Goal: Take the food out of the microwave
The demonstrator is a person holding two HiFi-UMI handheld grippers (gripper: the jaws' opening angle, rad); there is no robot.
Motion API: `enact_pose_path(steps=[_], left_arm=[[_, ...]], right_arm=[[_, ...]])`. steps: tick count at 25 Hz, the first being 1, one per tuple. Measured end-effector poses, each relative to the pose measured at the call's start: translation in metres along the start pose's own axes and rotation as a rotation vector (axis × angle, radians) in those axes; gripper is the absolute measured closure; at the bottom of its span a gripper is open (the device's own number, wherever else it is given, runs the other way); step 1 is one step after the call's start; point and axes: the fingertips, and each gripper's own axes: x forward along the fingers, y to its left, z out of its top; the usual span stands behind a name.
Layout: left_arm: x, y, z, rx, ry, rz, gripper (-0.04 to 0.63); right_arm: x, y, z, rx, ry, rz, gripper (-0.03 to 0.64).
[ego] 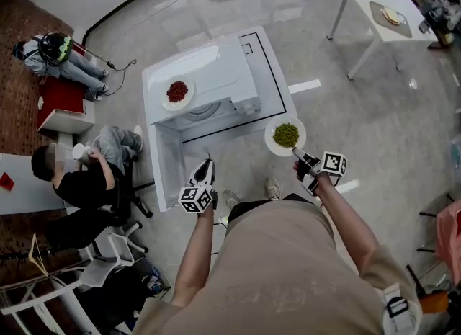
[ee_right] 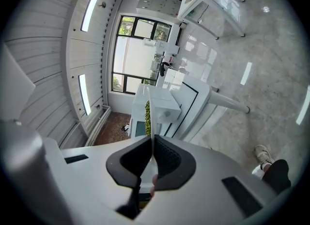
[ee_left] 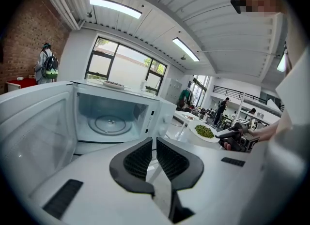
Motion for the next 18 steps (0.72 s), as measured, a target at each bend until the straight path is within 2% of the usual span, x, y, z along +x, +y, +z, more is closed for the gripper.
enact_pose_path(steps=[6, 14, 18], left_arm=[[0.0, 0.0, -0.027, 0.001, 0.062, -0.022, 0.568], [0.001, 0.012, -0.064, -0.01, 0.143, 0.011, 0.568], [-0.001, 0.017, -0.074, -0.019, 0.166, 0.021, 0.568]], right_arm=[[0.0, -0.026, -0.006, 0.02, -0.012, 0.001, 0.598], [0.002, -0.06, -0.011, 0.033, -0.006, -0.007, 0.598], [0.007, -0.074, -0.018, 0.076, -0.002, -0.017, 0.598]])
